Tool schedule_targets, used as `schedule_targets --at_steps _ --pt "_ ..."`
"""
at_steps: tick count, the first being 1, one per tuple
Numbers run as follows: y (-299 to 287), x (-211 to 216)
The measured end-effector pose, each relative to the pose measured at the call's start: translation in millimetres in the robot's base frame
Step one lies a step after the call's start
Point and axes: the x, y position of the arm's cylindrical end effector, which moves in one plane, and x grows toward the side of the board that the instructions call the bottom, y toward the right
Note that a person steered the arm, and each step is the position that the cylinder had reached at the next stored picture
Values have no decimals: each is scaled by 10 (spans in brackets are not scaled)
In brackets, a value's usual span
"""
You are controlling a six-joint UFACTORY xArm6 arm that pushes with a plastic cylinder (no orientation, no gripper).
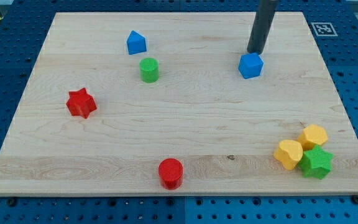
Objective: Push blue cube to yellow heart
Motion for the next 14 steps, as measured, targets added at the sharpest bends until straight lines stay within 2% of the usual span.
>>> schedule_targets --at_steps 1,4,5,6,7,9,10,11,12,13,14 --pt "-77 212" --pt "-91 1789" --pt "-31 1587" --pt "277 832" --pt "301 354" --pt "-712 652" --pt "-959 839" --pt "-939 863" --pt "-602 890" --pt "-329 1089" --pt "-298 1477"
